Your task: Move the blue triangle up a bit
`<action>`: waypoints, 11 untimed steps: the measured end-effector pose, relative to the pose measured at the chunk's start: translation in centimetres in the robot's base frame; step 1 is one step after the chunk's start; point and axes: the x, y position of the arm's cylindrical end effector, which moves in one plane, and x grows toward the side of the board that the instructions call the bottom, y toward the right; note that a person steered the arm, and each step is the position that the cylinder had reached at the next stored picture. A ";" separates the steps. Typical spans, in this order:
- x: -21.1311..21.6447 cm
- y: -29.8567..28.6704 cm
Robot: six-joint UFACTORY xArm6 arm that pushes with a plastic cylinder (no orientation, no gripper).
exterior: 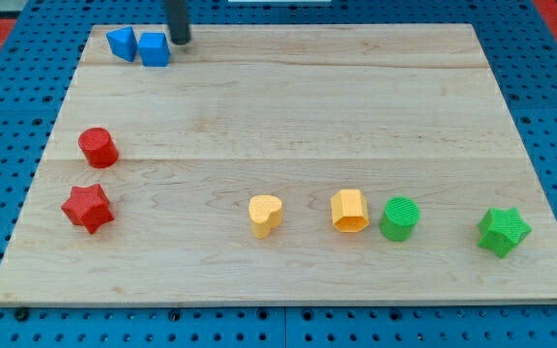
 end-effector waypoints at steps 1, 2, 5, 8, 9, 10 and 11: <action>2.1 -3.1; 6.6 -4.5; 3.8 -10.4; 2.0 -9.2; 2.4 -9.2; 4.0 -6.6; 5.5 -4.8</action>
